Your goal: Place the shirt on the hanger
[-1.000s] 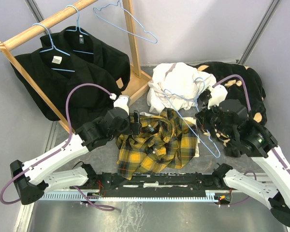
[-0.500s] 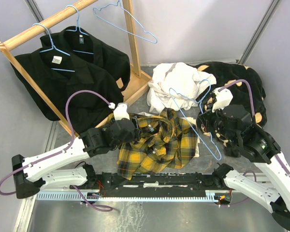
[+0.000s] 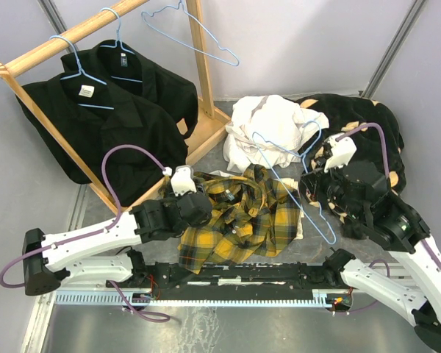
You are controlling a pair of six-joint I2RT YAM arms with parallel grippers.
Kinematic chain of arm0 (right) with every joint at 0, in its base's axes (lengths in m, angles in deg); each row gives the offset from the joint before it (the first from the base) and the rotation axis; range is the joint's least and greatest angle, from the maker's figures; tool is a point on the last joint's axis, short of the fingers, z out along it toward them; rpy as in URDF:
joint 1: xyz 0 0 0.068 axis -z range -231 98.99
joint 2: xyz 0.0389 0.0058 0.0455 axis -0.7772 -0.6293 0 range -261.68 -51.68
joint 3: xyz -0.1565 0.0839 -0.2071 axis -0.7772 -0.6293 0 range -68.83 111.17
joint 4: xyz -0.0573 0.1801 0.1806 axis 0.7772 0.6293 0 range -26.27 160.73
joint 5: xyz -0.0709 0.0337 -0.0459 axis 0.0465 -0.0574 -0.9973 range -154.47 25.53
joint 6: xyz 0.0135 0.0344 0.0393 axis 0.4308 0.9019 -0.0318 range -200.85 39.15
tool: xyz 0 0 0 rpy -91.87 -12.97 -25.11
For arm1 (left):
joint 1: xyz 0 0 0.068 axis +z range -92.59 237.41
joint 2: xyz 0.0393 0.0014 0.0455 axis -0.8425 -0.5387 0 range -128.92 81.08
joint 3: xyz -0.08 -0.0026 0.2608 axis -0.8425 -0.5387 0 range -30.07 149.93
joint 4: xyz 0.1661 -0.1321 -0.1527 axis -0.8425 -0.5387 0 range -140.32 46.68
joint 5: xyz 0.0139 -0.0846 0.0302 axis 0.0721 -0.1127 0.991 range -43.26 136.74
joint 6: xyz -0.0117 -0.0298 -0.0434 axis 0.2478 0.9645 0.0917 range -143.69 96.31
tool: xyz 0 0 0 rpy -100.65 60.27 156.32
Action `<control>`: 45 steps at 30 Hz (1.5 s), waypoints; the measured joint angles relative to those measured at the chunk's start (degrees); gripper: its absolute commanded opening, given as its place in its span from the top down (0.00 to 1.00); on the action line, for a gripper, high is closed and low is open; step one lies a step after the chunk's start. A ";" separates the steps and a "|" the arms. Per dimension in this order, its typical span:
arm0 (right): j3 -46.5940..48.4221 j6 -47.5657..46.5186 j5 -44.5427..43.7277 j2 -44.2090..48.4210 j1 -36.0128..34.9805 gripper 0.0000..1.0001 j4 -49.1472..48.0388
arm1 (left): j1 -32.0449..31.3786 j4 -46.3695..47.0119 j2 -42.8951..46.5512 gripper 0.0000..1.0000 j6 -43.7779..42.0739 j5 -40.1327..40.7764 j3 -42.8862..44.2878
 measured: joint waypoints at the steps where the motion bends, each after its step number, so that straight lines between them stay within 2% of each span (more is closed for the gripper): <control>1: -0.42 0.20 0.22 0.61 0.00 1.00 -0.61 | 0.00 0.26 -0.17 0.48 0.09 0.13 0.00; 8: -2.19 1.07 -0.22 5.14 0.00 1.00 -2.21 | -0.04 2.19 -0.92 0.75 1.01 0.26 -1.68; 11: -2.16 1.07 -0.81 6.36 0.02 1.00 -3.37 | -0.04 2.45 -0.63 0.96 1.14 0.48 -2.40; 12: -2.14 1.07 -1.07 6.60 0.00 1.00 -3.74 | -0.04 2.40 -0.39 0.97 1.11 0.61 -2.45; 20: 0.42 -1.09 0.92 6.25 0.00 1.00 -2.34 | 1.75 -0.57 0.50 0.97 -1.44 3.56 0.26; 31: 9.09 -10.36 7.08 7.39 0.02 1.00 6.88 | 8.79 -1.16 1.53 0.97 -15.69 1.38 7.61; 41: 12.33 -13.90 17.29 7.96 0.00 1.00 13.70 | 9.53 -2.10 1.42 0.97 -22.38 0.09 13.25; 45: 12.33 -14.53 21.49 7.23 0.00 1.00 15.34 | 9.75 -2.78 1.44 0.94 -23.23 0.02 13.75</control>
